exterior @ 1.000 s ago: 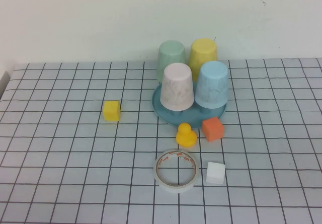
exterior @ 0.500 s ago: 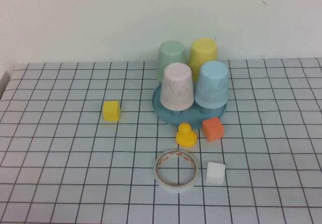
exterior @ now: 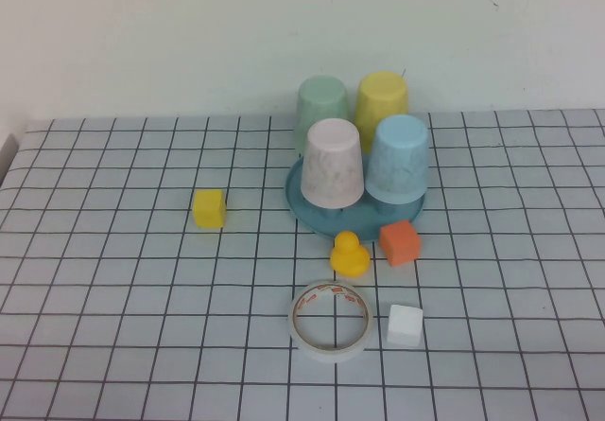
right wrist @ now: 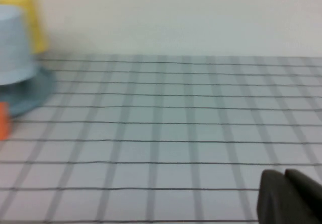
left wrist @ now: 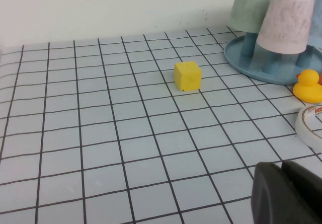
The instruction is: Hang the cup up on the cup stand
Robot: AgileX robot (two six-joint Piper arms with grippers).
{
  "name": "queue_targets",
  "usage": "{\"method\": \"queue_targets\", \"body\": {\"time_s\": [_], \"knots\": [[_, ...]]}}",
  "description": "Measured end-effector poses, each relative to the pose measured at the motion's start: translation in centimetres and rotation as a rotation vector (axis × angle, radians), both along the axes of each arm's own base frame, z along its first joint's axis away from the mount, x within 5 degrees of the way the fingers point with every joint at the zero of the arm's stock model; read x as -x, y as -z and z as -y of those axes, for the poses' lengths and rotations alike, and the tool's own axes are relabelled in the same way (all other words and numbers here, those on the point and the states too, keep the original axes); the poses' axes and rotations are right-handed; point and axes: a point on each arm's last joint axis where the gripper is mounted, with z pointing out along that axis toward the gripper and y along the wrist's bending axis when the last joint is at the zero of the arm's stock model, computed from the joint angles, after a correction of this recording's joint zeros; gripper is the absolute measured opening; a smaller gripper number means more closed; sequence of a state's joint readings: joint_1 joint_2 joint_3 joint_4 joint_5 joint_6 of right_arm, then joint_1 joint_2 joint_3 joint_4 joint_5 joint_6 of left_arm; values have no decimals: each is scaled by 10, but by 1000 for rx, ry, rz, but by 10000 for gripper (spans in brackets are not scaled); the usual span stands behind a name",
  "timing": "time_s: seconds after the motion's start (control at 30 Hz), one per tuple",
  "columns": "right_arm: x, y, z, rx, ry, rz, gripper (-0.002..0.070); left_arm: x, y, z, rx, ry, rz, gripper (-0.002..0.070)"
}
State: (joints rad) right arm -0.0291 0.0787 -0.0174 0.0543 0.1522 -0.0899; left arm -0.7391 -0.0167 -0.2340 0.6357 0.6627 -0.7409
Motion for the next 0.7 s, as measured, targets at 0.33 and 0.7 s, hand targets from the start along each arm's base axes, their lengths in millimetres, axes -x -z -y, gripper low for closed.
{"method": "queue_targets", "body": {"time_s": [0.33, 0.7], "knots": [[6, 12, 9, -95, 179, 32, 1, 0, 0, 0, 0, 0, 0, -1], [7, 20, 2, -156, 57, -62, 1, 0, 0, 0, 0, 0, 0, -1]]}}
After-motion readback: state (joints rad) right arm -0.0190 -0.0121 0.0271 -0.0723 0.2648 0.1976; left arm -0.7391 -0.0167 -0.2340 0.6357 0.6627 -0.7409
